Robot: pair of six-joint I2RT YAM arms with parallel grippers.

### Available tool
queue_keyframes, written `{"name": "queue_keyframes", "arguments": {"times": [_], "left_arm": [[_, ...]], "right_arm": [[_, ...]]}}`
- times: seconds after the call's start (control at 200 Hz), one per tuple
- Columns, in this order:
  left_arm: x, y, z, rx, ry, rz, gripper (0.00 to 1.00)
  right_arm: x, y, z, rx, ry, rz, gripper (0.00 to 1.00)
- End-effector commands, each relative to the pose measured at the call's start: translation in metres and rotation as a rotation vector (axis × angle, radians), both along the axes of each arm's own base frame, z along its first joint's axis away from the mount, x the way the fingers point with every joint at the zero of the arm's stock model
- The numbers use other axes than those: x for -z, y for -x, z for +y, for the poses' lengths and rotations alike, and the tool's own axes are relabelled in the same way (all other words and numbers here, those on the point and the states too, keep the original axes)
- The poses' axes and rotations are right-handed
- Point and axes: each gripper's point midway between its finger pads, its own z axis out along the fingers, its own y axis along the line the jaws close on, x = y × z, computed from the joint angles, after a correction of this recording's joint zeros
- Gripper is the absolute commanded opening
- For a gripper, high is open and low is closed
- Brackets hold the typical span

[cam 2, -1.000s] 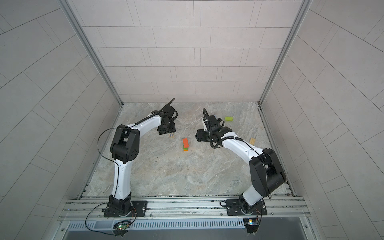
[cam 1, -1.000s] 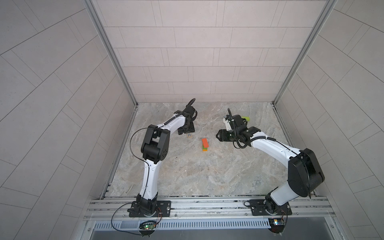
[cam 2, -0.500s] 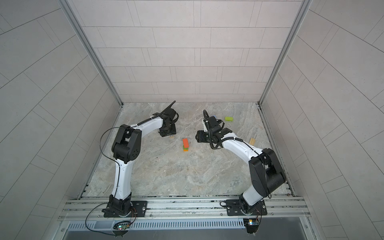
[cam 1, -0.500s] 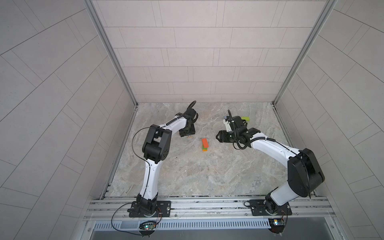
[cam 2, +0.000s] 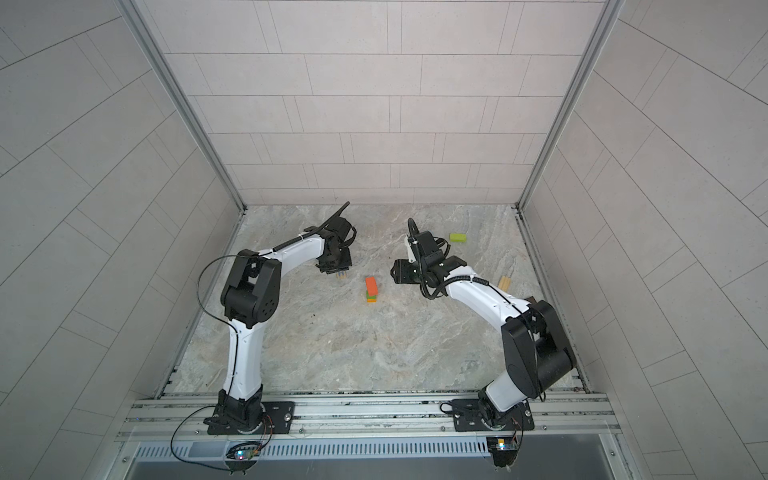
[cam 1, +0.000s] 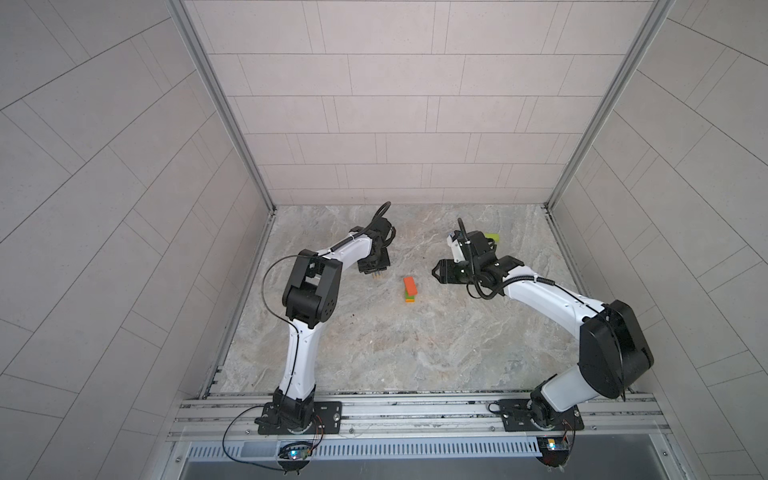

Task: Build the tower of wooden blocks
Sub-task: 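Grasp the R cube with the left gripper while the right gripper withdraws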

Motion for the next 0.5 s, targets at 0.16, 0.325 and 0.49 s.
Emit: {"name": "queue_keyframes", "arguments": {"times": [0.16, 0.325, 0.49], "left_arm": [[-0.063, 0.009, -0.012, 0.004, 0.125, -0.092, 0.24], [-0.091, 0.013, -0.015, -0.052, 0.19, -0.131, 0.24], [-0.126, 0.014, -0.019, -0.115, 0.287, -0.201, 0.24]], "right_arm": [[-0.027, 0.001, 0.006, -0.019, -0.116, -0.123, 0.6], [-0.038, 0.004, 0.015, 0.0, -0.157, -0.276, 0.64], [-0.065, 0.009, 0.042, 0.034, -0.311, -0.44, 0.65]]}}
